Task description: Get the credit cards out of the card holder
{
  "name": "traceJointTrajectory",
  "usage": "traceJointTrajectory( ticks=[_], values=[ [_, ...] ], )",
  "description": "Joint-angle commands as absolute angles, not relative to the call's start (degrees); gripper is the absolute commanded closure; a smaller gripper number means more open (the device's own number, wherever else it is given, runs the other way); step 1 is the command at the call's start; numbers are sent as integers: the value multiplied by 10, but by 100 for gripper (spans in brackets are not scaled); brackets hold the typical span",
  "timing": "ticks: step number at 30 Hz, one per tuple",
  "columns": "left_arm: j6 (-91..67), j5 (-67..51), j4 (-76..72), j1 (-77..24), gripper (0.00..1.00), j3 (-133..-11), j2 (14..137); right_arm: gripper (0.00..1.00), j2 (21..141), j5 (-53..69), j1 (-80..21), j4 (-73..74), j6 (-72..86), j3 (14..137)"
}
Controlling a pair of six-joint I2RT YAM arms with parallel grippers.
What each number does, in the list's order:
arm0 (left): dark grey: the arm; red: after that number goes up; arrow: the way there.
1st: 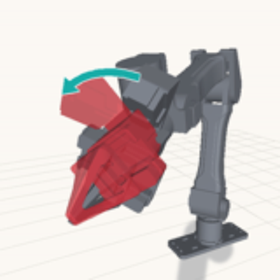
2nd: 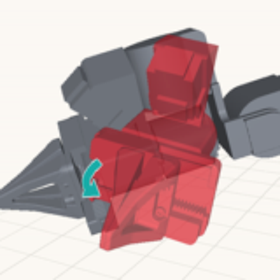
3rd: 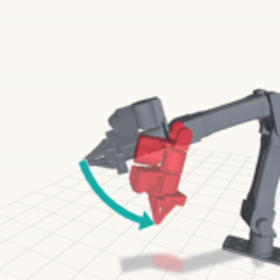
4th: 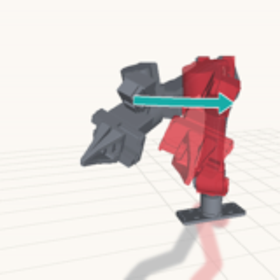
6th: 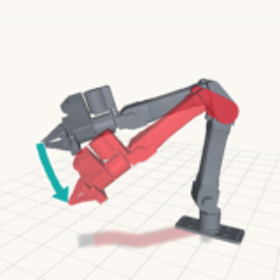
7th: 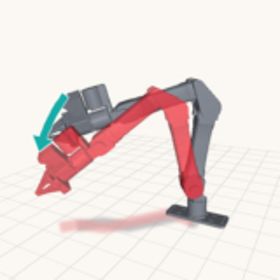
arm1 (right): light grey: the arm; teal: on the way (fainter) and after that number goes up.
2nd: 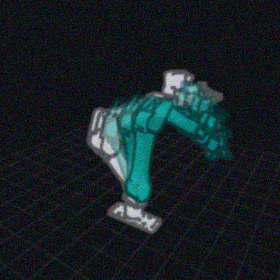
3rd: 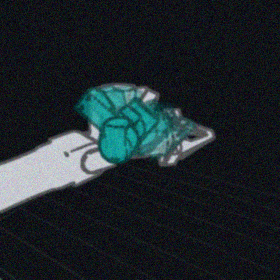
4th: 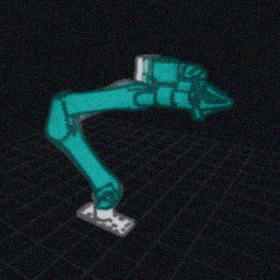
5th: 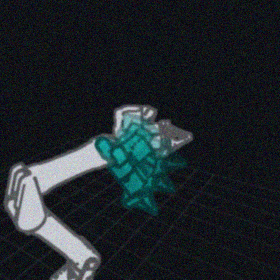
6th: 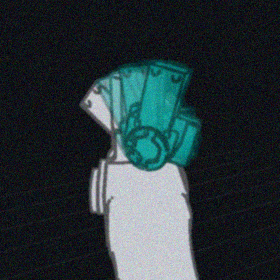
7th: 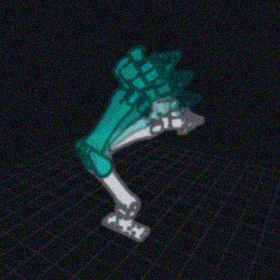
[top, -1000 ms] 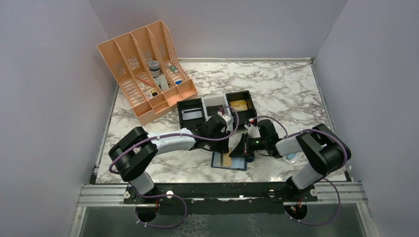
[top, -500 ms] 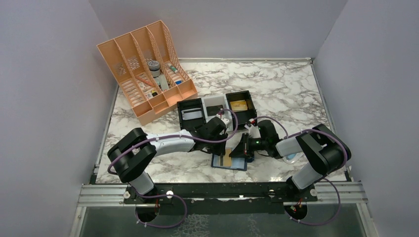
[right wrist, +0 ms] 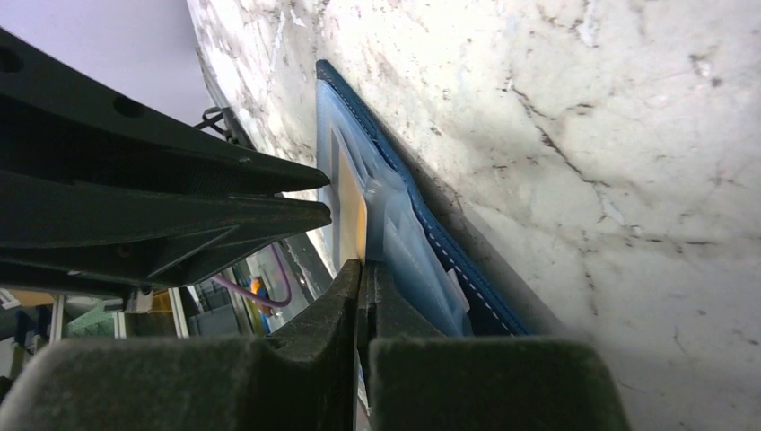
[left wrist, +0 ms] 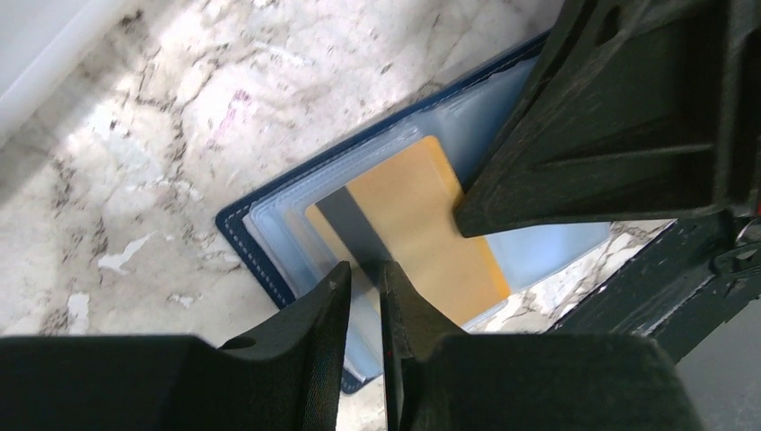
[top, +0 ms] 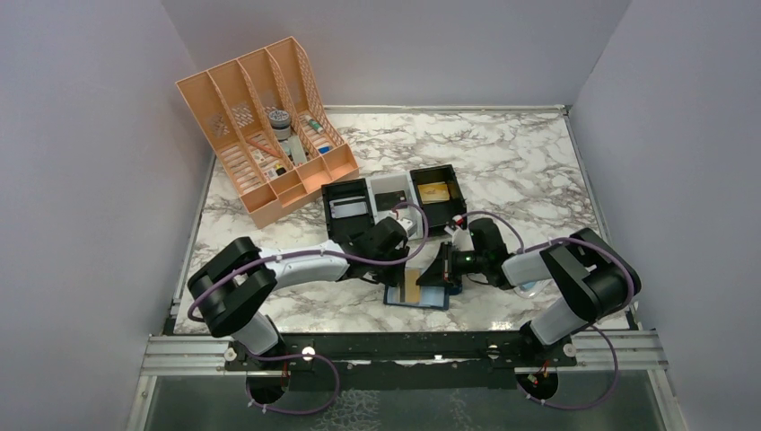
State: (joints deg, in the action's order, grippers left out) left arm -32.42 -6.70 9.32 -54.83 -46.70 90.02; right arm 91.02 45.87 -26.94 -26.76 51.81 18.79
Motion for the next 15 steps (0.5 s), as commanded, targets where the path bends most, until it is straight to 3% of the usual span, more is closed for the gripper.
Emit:
traceJointTrajectory(
  ticks=[1,15],
  values=[
    [-326,-43,121,-556,78,-432,883,99,887,441,-272,-252,507,190],
    [-333,-37,105,-558,80,-420,890,90,852,437,-271,-249,539,174]
  ],
)
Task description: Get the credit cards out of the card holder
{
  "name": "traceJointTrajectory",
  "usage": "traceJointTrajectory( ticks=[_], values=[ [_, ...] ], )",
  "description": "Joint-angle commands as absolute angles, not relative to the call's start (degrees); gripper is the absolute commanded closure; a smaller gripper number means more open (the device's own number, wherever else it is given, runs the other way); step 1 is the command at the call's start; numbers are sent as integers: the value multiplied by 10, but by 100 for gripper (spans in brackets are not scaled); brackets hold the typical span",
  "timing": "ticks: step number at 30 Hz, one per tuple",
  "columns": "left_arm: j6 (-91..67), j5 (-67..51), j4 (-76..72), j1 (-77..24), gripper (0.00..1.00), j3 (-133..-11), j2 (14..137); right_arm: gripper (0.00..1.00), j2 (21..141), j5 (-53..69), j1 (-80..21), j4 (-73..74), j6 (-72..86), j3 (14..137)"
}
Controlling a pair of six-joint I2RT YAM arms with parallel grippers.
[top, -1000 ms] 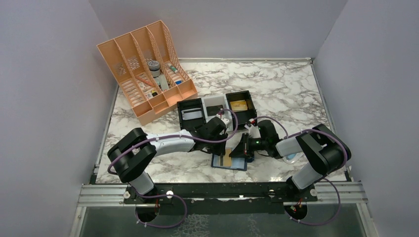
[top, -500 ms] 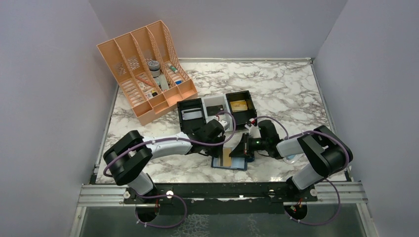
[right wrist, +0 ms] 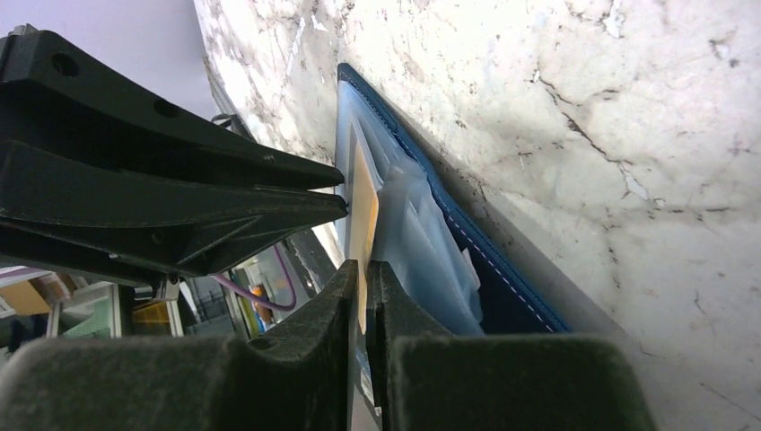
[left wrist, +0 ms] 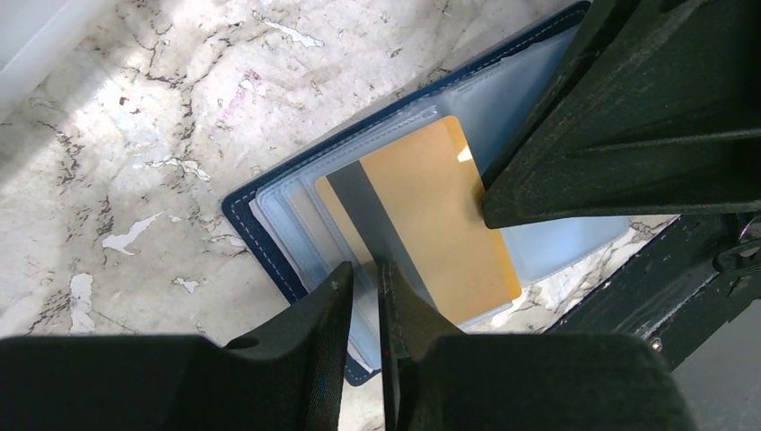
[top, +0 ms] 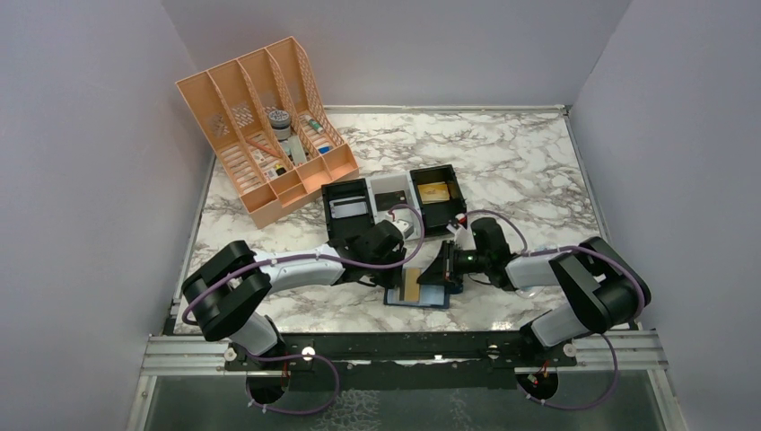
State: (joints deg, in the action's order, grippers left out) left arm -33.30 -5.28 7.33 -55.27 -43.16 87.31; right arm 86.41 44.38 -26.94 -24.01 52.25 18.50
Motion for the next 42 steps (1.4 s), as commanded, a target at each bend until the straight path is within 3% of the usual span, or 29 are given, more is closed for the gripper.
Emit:
traceJointTrajectory(
  ticks=[1,6,18,33,42],
  values=[
    [-333,-36,105,-558,80,-421,892,90,853,437,-271,-251,541,173],
    [-333,-38,107,-558,81,-428,901,99,851,437,-272,-249,535,173],
    [-334,-25,124,-559,82,-434,907,99,804,409,-267,-155,485,183],
    [-333,-18,131,-559,84,-445,916,99,791,469,-242,-104,434,193],
    [-342,-13,130,-559,84,-450,913,99,760,428,-233,-56,421,202]
  ],
)
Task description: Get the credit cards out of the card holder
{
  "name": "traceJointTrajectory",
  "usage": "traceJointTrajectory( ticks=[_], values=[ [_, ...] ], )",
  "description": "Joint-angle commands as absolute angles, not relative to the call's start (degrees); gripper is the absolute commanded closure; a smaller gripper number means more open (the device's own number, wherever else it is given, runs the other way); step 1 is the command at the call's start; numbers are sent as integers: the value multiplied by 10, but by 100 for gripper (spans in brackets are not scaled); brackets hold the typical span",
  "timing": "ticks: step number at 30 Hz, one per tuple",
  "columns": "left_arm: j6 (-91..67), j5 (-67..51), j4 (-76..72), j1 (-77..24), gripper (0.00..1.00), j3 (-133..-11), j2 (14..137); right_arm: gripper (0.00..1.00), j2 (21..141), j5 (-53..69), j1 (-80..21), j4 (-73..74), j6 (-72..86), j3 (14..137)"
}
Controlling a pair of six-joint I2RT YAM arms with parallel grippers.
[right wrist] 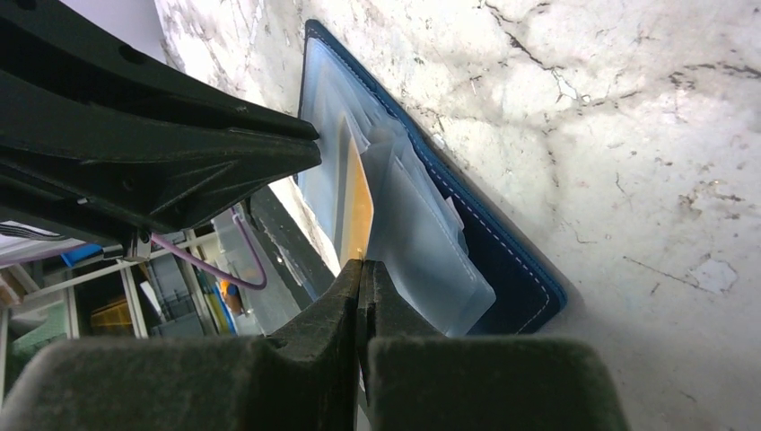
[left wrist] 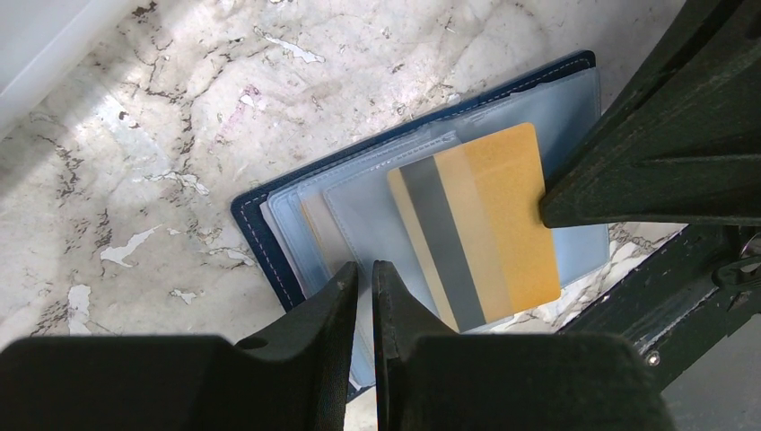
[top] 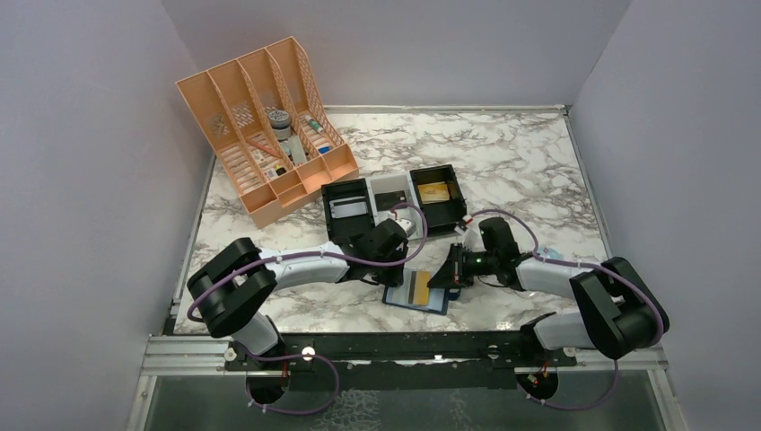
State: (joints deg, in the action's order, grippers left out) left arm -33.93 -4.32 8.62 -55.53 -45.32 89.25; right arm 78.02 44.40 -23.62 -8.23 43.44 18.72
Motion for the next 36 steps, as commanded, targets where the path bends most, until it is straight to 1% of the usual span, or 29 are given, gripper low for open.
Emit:
traceJointTrajectory(
  ticks=[1,5,11,16,21,25,27,31,36],
  values=[
    [-343,-13,130,-559,84,-451,911,99,758,427,-233,-59,424,201],
    [-341,-15,128,-559,79,-460,897,99,771,437,-232,-91,441,190],
    [-337,-21,122,-559,63,-479,857,99,805,451,-233,-145,455,182],
    [-336,-37,88,-559,54,-485,839,99,833,462,-233,-168,439,194],
    [-337,-44,30,-559,52,-459,840,99,836,476,-232,-190,412,189],
    [-331,-70,-15,-559,52,-435,849,99,825,494,-233,-227,388,166],
    [-329,-78,-23,-559,52,-430,852,99,814,495,-233,-221,366,164],
    [-336,-111,-87,-559,51,-394,845,99,803,506,-233,-229,349,159],
    [-338,-96,-105,-559,50,-370,833,99,781,507,-233,-232,349,149]
  ],
)
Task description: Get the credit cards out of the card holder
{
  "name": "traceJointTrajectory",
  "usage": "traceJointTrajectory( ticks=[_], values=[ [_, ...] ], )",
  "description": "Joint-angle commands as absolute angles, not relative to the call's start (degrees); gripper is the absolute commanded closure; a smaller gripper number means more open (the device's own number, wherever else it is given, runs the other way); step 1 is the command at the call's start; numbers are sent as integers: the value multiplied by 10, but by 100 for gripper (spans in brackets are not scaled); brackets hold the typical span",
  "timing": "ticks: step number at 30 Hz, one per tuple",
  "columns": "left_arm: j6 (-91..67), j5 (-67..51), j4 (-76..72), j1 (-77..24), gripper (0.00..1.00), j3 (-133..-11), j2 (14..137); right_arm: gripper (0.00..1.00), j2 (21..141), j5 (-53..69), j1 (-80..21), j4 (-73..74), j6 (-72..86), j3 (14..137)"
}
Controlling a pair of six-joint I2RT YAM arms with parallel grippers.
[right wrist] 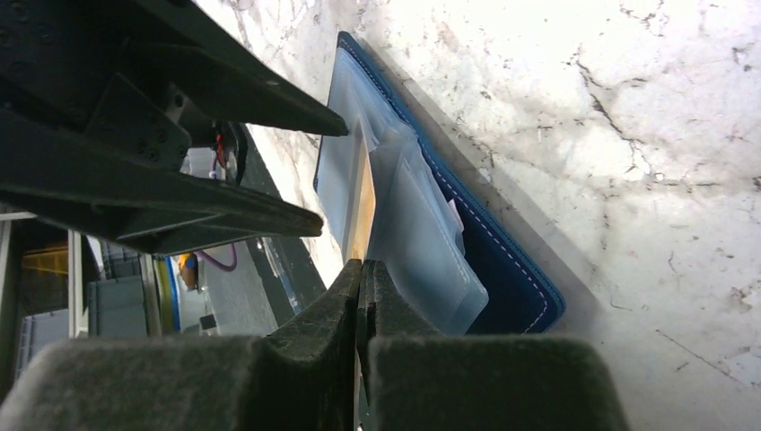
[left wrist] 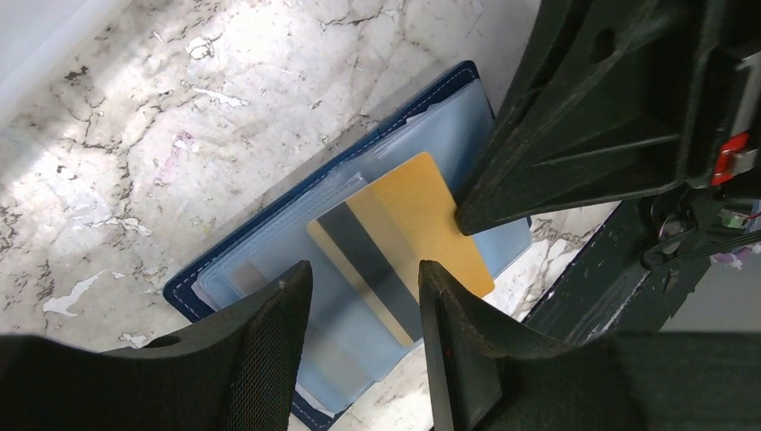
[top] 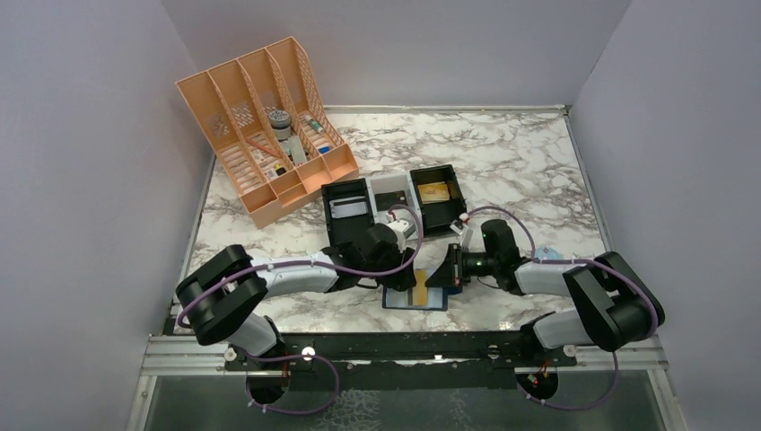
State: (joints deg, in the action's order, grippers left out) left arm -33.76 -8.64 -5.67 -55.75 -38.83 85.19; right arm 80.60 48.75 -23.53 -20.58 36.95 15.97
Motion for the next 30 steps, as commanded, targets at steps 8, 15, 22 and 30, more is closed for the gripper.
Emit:
traceJointTrajectory(
  ticks=[8,15,22,30],
  values=[
    [-340,-80,-114,-559,49,-351,804,99,757,495,-233,-230,375,141],
    [-350,-85,-117,-559,49,-368,827,99,770,488,-232,-207,390,152],
    [-359,-103,-77,-560,51,-392,870,99,789,490,-233,-220,417,152],
    [-356,-124,-44,-560,63,-394,881,99,837,474,-233,-222,461,161]
  ],
)
